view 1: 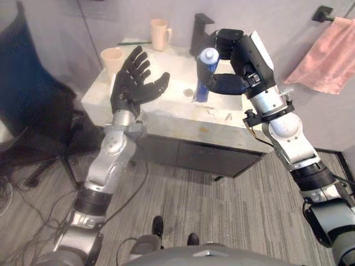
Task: Organize the bathroom.
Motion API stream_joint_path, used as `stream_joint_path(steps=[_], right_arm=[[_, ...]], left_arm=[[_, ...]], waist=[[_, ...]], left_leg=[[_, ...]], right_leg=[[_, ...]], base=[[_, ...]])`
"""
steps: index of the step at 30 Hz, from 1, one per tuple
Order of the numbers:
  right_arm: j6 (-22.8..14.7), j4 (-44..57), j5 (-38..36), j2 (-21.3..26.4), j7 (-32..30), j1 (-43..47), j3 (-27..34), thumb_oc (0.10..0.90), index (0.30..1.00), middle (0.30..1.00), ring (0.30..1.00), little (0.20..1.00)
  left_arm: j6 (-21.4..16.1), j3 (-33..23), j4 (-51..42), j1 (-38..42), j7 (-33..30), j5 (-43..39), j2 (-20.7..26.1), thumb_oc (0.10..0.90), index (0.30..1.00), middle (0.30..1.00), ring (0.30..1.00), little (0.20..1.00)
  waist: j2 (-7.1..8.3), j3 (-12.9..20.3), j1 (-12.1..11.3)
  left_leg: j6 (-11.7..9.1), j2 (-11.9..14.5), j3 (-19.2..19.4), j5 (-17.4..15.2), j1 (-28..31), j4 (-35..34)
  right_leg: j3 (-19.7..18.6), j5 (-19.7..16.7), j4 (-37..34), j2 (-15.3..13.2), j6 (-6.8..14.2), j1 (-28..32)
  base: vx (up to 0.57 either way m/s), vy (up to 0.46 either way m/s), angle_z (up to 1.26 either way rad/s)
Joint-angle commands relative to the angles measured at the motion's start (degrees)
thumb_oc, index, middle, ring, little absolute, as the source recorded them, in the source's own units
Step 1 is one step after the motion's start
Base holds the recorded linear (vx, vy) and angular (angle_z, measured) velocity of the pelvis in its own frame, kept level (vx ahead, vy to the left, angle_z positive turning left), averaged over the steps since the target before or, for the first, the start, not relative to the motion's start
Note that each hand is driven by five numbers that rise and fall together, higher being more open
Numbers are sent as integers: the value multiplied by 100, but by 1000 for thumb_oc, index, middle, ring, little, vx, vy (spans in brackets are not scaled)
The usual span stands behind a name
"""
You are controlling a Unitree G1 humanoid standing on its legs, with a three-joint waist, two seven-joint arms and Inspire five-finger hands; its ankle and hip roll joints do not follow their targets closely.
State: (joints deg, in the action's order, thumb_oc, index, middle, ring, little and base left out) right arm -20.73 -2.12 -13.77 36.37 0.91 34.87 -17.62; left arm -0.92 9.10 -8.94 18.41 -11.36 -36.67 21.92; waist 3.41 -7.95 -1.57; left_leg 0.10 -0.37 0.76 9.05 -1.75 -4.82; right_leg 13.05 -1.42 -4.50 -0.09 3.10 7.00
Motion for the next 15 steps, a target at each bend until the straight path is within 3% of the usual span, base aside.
stream_joint_path(steps=[1,5,7,8,10,14,15], right_arm=[[-597,8,-195,124,-387,1148,301,400,300,300,300,300],[-606,-96,-152,133,-449,1355,250,400,300,300,300,300],[-466,-104,-113,182,-495,1427,307,400,300,300,300,300],[-370,-89,-42,230,-504,1459,377,400,300,300,300,300],[-339,-110,-16,271,-448,1503,418,400,300,300,300,300],[-329,-248,-133,364,-403,1713,368,400,300,300,300,300],[-317,-337,-210,368,-375,1854,331,400,300,300,300,300]], left_arm=[[-1075,124,-793,136,869,-149,366,800,900,900,900,900],[-1664,-275,-853,-52,622,95,656,800,900,900,900,900],[-1795,-544,-825,-182,652,51,699,800,900,900,900,900],[-1835,-694,-808,-257,854,-159,681,800,900,900,900,900],[-1990,-814,-824,-382,943,-30,700,800,900,900,900,900],[-2305,-973,-958,-622,757,223,770,800,900,900,900,900],[-2465,-1087,-970,-711,438,573,819,800,900,900,900,900]], waist=[[-20,607,-154],[7,527,-318],[32,470,-367],[58,427,-360],[90,391,-360],[115,382,-425],[112,396,-451]], left_leg=[[-397,340,-163,-645,356,75],[-512,462,-39,-541,145,195],[-584,463,305,-575,-78,572],[-638,466,642,-641,-265,939],[-611,462,804,-818,-393,1301],[-526,395,853,-1120,-363,1576],[-496,380,918,-1213,-273,1581]], right_leg=[[-22,774,674,135,172,-212],[135,692,453,160,107,-89],[334,680,404,134,62,-36],[479,677,368,90,34,5],[540,691,391,63,-20,7],[592,722,416,6,-43,-7],[632,738,428,-30,-21,-8]], base=[[-201,-124,17],[-177,-99,10],[-157,-40,18],[-167,-17,37],[-106,27,62],[-28,72,47],[36,113,20]])
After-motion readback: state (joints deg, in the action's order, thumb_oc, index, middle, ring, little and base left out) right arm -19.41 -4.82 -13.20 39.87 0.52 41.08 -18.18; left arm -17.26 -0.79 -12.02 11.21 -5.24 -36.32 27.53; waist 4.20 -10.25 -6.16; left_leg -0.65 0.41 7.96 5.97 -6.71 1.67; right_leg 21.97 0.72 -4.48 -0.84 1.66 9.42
